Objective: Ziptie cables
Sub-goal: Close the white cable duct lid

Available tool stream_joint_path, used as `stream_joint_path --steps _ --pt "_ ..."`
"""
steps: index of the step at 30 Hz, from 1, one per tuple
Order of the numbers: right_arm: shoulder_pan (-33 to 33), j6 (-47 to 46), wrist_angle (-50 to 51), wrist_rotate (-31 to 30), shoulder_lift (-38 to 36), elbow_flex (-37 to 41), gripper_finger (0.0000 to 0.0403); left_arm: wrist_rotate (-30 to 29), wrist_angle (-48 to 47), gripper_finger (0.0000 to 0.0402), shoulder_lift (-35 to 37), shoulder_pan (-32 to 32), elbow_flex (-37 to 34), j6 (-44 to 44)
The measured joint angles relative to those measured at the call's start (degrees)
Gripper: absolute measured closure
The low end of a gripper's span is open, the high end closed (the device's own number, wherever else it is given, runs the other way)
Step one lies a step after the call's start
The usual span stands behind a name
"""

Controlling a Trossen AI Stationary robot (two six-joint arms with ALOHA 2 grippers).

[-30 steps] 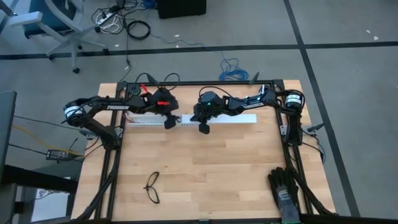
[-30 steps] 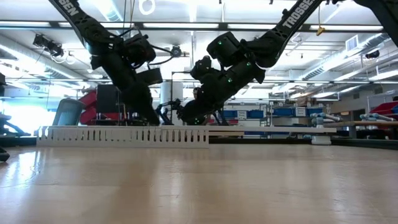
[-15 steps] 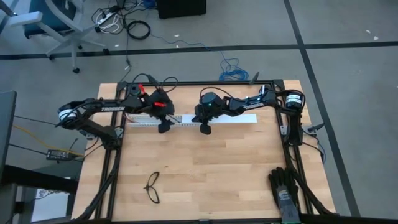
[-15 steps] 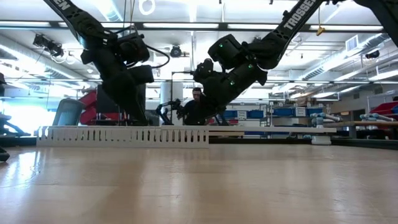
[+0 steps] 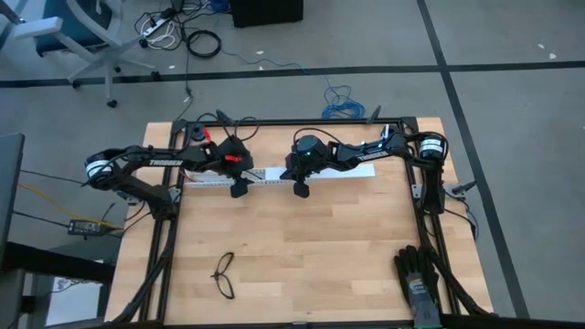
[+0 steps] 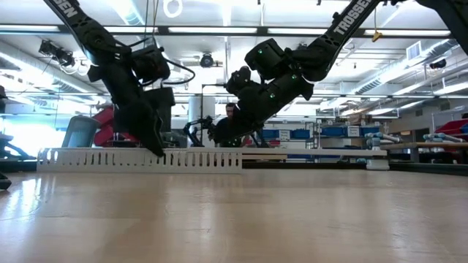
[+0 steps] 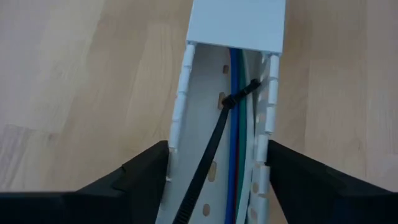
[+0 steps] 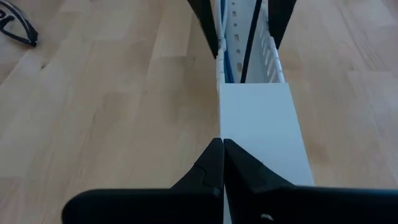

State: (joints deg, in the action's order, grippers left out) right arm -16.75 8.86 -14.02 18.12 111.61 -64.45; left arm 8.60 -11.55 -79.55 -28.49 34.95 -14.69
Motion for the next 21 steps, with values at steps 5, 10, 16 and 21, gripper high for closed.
stream_joint_path --steps 5,10,16,21 --pt "0.02 -0.02 -0.04 0.10 0.00 0.00 0.0403 -0.02 1.43 0.0166 0.04 0.00 -0.60 -0.12" --pt "0.02 0.27 0.09 0.08 0.00 0.00 0.0403 -0.01 3.31 0.0184 -0.03 0.00 -0.73 -0.14" --pt "-0.74 0.87 -0.89 -0.16 1.59 -0.07 0.0403 0.08 4.05 0.0188 -0.13 0.00 -0.76 -0.14" --pt "-1.27 1.53 -2.90 0.83 2.67 -0.38 0.0403 0.72 5.94 0.0188 -1.54 0.04 -0.71 -0.12"
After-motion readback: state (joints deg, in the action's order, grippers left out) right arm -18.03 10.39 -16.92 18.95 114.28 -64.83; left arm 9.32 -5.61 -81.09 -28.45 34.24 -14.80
